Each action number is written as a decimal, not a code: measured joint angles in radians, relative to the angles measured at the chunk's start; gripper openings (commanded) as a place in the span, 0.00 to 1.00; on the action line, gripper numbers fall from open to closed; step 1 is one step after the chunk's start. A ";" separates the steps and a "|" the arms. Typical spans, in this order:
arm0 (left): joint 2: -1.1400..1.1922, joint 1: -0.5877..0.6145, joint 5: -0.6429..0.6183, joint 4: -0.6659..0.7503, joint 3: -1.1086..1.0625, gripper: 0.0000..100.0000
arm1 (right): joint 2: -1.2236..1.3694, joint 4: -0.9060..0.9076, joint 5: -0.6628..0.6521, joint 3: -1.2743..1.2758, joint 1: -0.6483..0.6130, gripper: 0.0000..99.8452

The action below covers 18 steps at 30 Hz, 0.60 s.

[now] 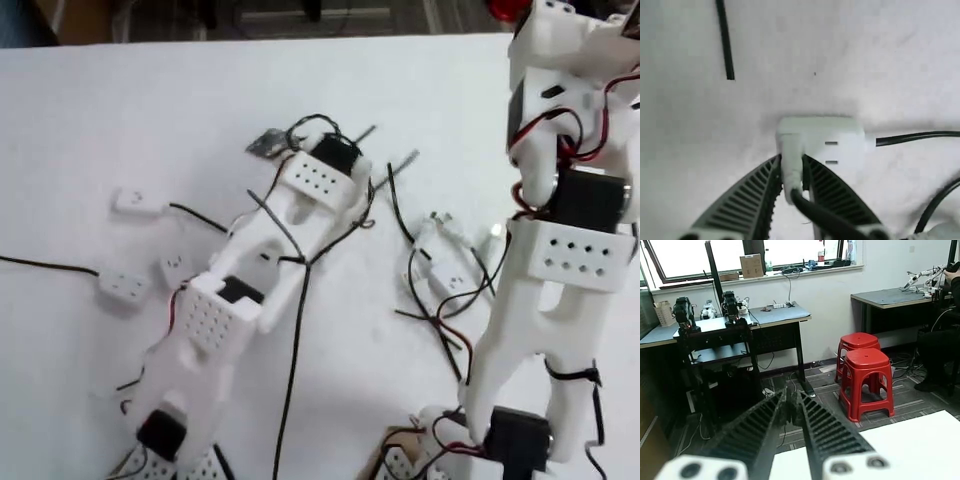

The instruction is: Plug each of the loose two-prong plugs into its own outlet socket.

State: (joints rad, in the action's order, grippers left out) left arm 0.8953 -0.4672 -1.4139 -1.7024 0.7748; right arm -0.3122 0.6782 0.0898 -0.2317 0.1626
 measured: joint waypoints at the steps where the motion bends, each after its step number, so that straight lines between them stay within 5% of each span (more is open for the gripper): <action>1: 0.000 -0.003 0.063 0.000 0.000 0.10 | 0.000 0.000 0.000 0.000 0.000 0.02; 5: 0.002 -0.003 0.313 0.000 -0.003 0.12 | 0.000 0.000 0.000 0.000 0.000 0.02; 18: 0.026 0.044 0.758 -0.066 0.198 0.20 | 0.000 0.000 0.000 0.000 0.000 0.02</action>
State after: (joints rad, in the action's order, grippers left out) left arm 0.9214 -0.4227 -0.6559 -1.7683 0.9728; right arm -0.3122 0.6782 0.0898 -0.2317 0.1626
